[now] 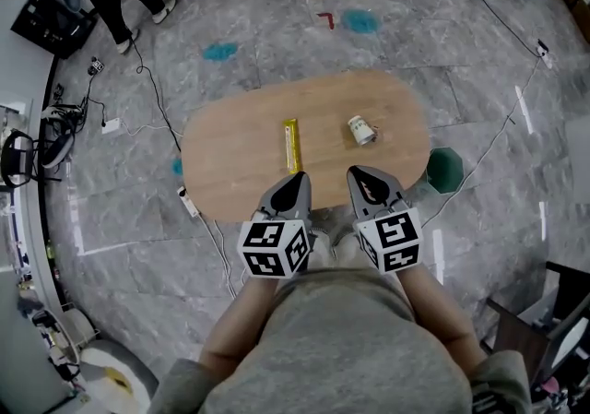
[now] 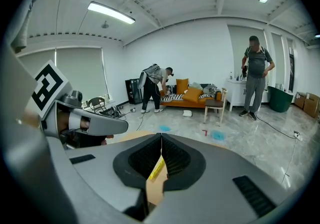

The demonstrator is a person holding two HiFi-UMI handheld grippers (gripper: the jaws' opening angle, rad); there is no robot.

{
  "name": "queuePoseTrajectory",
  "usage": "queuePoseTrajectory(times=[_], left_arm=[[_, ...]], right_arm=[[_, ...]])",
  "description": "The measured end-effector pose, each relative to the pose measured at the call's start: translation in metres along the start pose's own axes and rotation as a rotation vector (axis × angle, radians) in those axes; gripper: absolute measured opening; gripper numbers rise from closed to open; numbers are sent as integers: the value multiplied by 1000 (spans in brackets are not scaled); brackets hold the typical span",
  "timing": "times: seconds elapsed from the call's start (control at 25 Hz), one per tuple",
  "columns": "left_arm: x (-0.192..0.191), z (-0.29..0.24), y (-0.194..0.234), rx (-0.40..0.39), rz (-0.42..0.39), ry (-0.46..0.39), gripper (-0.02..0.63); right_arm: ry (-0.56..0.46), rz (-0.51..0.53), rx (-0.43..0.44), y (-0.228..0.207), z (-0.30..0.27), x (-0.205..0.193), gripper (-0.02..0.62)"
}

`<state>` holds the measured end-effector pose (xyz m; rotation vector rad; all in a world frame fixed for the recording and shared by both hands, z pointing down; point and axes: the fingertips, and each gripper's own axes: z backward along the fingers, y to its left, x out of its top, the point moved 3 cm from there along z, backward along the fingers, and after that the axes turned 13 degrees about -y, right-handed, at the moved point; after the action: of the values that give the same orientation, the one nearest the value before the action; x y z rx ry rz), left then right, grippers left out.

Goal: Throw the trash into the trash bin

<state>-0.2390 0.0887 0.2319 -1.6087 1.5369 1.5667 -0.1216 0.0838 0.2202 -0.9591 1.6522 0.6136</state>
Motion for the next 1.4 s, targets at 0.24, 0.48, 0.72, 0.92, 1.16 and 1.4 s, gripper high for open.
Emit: queuePoseTrajectory(times=[0.24, 0.48, 0.72, 0.92, 1.16, 1.4], left_arm=[[6, 7, 35, 30, 14, -4, 0], [11, 13, 71, 51, 25, 0, 0], [13, 17, 99, 60, 35, 8, 0], [12, 15, 122, 66, 36, 16, 0], [5, 16, 142, 63, 34, 39, 0], [-5, 10, 161, 65, 51, 63, 0]], right_arm=[[16, 4, 27, 22, -26, -1, 11], [30, 7, 44, 44, -55, -1, 11], [47, 10, 47, 61, -76, -4, 11], [62, 11, 43, 70, -94, -10, 11], [87, 0, 28, 80, -109, -21, 11], [122, -5, 10, 83, -124, -38, 11]])
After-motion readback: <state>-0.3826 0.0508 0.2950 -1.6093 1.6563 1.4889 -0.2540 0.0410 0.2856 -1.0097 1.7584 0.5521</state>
